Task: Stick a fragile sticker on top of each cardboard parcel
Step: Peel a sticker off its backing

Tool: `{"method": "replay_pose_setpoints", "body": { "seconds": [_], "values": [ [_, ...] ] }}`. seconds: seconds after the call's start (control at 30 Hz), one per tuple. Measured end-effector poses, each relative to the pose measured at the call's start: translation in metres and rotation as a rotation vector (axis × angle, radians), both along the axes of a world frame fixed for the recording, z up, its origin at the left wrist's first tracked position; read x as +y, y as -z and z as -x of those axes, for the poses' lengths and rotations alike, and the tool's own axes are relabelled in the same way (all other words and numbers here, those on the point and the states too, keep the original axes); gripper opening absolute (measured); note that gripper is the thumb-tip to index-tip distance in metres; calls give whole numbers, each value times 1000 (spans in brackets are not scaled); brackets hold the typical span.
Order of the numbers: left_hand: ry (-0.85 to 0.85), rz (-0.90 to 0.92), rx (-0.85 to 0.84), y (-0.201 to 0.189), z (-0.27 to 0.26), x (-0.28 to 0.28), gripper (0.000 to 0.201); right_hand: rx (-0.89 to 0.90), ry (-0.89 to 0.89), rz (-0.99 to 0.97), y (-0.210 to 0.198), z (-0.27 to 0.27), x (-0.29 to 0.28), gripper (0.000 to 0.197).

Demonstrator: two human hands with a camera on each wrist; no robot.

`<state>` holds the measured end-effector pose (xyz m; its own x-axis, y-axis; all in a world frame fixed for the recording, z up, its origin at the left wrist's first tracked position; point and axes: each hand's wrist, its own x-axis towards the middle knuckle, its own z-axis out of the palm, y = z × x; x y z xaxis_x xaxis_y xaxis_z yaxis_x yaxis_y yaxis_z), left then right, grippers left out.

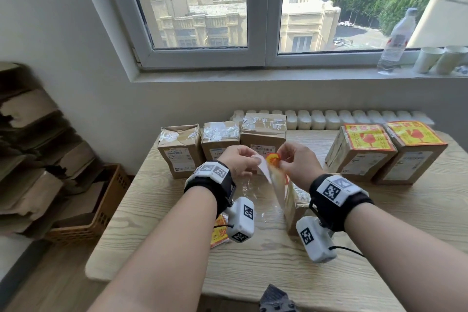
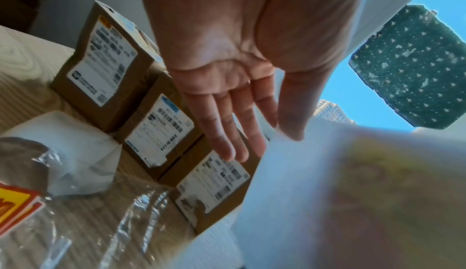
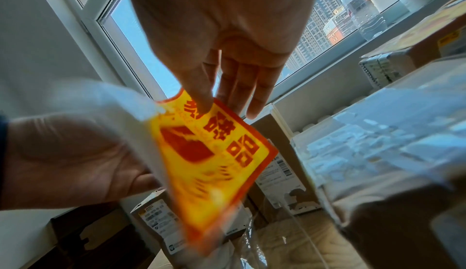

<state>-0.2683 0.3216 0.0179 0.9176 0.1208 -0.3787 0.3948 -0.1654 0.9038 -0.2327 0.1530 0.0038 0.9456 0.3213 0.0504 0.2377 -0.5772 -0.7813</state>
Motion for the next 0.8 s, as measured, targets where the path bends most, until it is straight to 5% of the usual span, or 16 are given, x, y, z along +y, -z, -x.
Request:
{"method": "replay_pose_setpoints", "body": {
  "seconds": [0.23, 0.53, 0.8],
  "values": [
    [-139, -73, 69, 13, 2, 60, 20, 22, 25, 33, 4, -8, 30, 23],
    [-348, -431, 291, 57, 5, 146, 18, 68, 128, 93, 21, -21, 64, 42],
    [-233, -433, 336, 93, -18, 154, 35, 117, 202, 93, 37, -28, 78, 39]
  ]
}}
